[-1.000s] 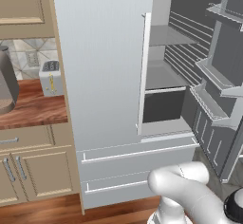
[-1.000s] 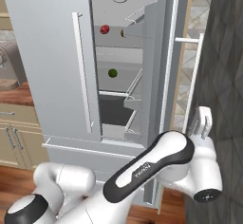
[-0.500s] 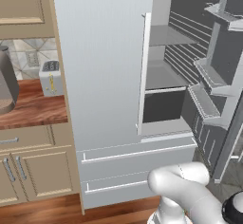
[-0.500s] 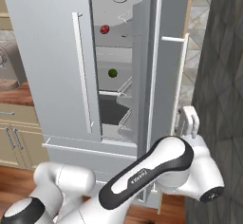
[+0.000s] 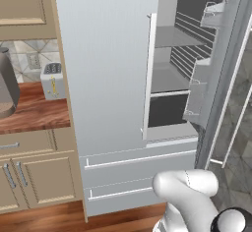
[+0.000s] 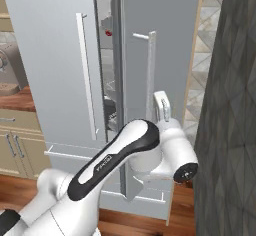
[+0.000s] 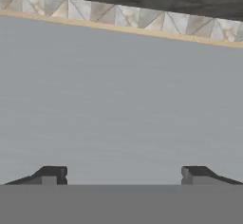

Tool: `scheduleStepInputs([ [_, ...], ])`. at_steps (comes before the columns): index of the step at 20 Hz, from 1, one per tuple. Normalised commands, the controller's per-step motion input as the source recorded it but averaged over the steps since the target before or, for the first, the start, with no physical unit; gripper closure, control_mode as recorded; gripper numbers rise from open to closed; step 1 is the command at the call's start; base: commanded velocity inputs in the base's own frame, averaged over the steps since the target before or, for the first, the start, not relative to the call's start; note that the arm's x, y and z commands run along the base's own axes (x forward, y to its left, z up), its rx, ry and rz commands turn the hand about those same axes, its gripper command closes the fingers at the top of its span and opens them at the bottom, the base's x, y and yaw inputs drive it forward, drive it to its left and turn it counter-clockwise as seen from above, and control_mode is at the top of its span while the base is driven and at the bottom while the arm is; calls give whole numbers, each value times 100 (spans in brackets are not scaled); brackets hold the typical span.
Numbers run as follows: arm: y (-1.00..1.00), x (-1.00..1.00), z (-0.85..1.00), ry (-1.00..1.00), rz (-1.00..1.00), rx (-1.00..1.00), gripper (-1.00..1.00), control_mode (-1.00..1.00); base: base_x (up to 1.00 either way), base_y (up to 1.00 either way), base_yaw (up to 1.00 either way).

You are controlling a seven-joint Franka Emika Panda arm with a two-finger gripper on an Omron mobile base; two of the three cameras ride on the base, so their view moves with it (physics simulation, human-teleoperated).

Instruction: Place the pear in the correct fridge rack based on whether it is a fruit or vegetable. Finally, close the fridge door.

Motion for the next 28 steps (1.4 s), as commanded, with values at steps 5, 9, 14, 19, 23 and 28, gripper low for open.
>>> scheduleStepInputs([
  [5,80,75,55,0,0,-8,-100,-100,0,0,0],
  [9,66,80,46,0,0,-6,-100,-100,0,0,0],
  [14,52,78,46,0,0,-6,-100,-100,0,0,0],
  [19,35,73,32,0,0,-6,-100,-100,0,0,0],
  [23,16,54,33,1,-2,-5,-100,-100,0,0,0],
  [28,5,39,20,1,-3,-3,-100,-100,0,0,0],
])
